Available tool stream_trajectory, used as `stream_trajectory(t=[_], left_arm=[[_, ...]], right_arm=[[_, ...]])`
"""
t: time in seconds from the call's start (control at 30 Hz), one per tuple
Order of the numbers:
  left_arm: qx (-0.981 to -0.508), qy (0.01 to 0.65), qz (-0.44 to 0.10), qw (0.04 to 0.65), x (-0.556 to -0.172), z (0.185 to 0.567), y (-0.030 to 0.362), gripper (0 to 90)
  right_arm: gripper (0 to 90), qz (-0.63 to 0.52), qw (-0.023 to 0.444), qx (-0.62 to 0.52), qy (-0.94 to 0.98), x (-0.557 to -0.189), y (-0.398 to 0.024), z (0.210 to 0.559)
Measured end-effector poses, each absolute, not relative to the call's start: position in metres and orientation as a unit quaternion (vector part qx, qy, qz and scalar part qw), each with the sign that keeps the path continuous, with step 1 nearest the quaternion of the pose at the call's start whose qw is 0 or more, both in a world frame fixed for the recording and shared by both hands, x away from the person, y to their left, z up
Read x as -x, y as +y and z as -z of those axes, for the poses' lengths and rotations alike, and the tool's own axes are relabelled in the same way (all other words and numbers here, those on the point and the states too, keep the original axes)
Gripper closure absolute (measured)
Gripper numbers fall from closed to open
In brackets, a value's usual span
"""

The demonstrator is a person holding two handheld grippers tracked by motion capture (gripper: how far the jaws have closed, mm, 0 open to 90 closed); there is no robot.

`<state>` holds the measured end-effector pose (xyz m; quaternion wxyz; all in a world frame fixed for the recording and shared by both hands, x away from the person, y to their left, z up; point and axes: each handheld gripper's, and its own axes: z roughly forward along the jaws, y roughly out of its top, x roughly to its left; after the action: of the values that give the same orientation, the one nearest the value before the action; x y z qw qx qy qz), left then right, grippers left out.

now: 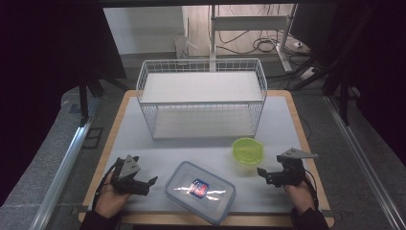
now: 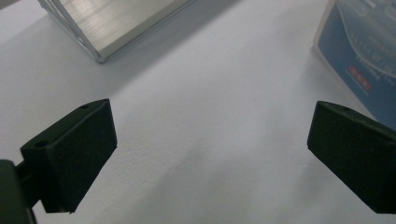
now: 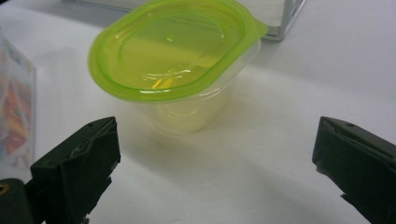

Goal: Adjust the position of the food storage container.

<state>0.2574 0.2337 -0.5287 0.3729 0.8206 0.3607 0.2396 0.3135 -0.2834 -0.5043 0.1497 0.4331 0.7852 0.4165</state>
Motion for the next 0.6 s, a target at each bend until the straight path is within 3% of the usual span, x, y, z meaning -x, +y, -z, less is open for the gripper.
stream_trajectory(t=[0.37, 0.6], left_arm=[[-0.822, 0.353, -0.236, 0.381, -0.2576, 0.5282, 0.2335, 5.5], [-0.821, 0.353, -0.234, 0.383, -0.2581, 0.5276, 0.2336, 6.7]], right_arm=[[0.6, -0.417, 0.110, -0.450, 0.782, -0.3174, -0.2837, 0.5094], [1.5, -0.422, 0.131, -0.477, 0.760, -0.3168, -0.2862, 0.5050]])
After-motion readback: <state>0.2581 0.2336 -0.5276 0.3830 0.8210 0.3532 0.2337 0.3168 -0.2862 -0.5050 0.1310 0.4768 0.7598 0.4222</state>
